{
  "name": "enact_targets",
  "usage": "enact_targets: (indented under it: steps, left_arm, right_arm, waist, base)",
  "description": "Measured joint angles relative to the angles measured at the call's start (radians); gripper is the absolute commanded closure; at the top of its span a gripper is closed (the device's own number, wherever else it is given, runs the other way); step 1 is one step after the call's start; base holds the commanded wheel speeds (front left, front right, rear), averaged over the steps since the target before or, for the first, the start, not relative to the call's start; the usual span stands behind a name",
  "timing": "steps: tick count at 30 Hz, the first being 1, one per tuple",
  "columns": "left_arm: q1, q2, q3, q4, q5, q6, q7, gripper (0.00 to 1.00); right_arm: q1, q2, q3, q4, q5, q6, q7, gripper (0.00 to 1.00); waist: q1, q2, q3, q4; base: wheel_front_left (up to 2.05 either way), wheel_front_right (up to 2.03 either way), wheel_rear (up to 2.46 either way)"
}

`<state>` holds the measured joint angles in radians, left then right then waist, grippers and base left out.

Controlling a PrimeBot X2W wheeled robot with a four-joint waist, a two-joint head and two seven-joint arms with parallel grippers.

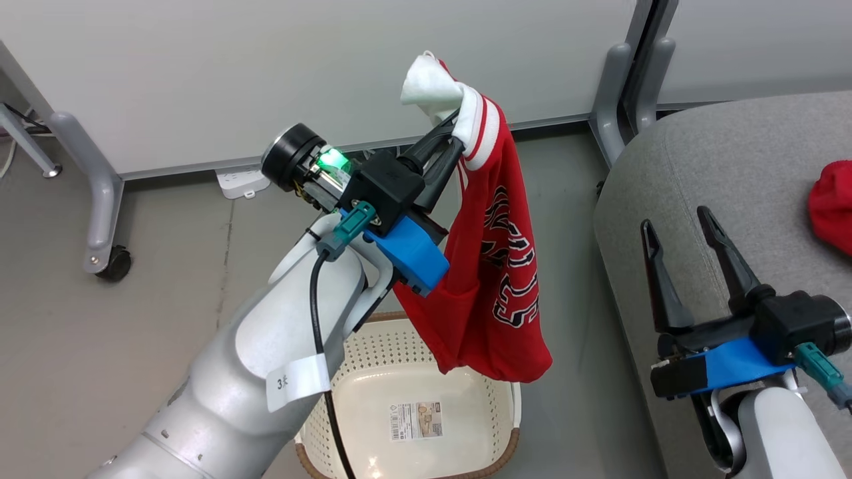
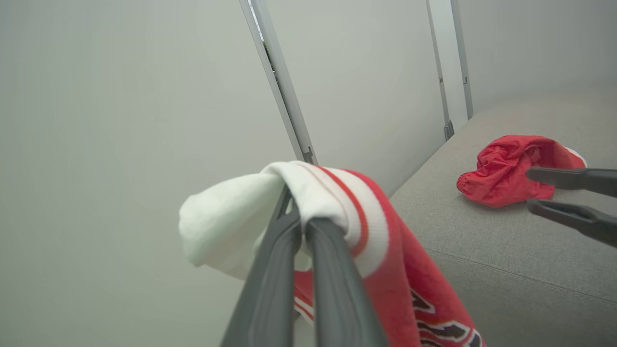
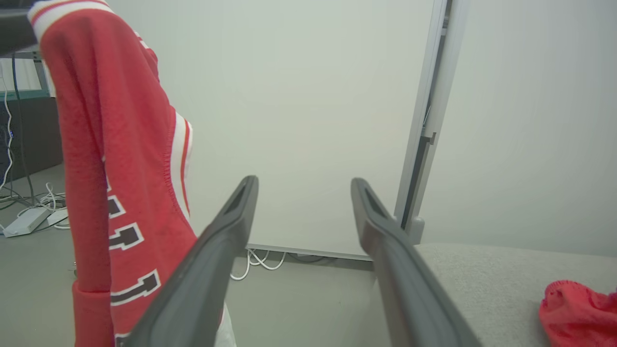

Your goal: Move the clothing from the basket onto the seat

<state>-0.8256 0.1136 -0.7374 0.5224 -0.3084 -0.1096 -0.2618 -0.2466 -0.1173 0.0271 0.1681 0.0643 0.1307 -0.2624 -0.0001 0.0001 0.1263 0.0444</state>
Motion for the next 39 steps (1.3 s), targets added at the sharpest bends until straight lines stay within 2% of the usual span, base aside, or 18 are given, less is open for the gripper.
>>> enact_targets:
  steps: [10,22,28,39]
  left_arm:
    - [0.006,-0.002,-0.010,0.017,-0.007,-0.006,0.000,1.00]
    - [0.010,-0.006,-0.011,0.021,-0.006,-0.007,0.000,1.00]
    - [0.005,-0.016,-0.013,0.021,-0.003,-0.010,0.000,1.00]
    - [-0.013,-0.038,-0.026,0.008,0.004,-0.014,0.000,1.00]
  right_arm:
    - [0.025,0.002,0.046,-0.019,0.000,0.000,0.000,0.00]
    - [-0.091,-0.051,0.282,-0.030,0.022,0.000,0.000,0.00]
    - [-0.193,-0.058,0.363,0.045,0.026,0.000,0.000,0.00]
    - [-0.333,-0.033,0.427,0.292,0.010,0.000,0.000,0.00]
  waist:
    - [0.0000,0.0000,-0.026,0.012]
    - [0.0001,0.0000,-0.007,0.020]
    - [0.0001,-0.0001,0.008,0.029]
    - [0.0002,0.0000,0.034,0.064]
  base:
    - [0.00,0.00,0.00]
    - [0.00,0.00,0.00]
    - [0.00,0.00,0.00]
    - [0.00,0.00,0.00]
